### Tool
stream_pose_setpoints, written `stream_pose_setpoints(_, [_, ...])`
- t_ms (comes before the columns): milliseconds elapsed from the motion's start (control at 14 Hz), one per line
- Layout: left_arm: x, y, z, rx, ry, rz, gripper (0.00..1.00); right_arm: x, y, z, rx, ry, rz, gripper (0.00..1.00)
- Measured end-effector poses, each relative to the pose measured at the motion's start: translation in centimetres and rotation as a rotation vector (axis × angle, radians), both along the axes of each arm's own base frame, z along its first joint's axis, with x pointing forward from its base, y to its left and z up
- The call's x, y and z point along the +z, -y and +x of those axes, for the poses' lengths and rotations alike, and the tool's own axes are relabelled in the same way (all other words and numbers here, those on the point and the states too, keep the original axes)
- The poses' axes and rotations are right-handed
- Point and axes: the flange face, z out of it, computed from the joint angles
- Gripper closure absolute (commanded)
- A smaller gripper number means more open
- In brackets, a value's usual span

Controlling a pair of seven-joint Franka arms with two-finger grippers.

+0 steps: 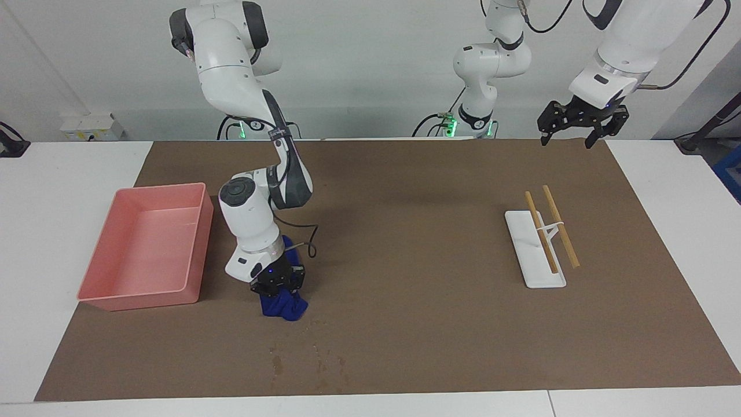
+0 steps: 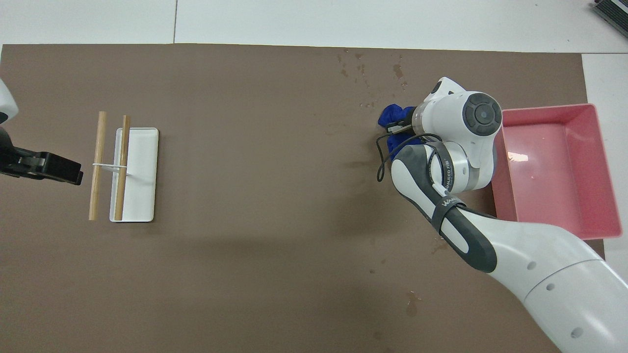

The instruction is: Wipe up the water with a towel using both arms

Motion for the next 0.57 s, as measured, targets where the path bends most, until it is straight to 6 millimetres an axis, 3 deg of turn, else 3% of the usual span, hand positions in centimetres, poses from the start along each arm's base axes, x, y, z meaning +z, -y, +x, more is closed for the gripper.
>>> stream_pose_setpoints(573, [0.0, 0.0, 0.0, 0.000, 0.000, 0.000, 0.00, 0.4, 1.0, -4.3, 0.018, -0.293, -0.039, 1.00])
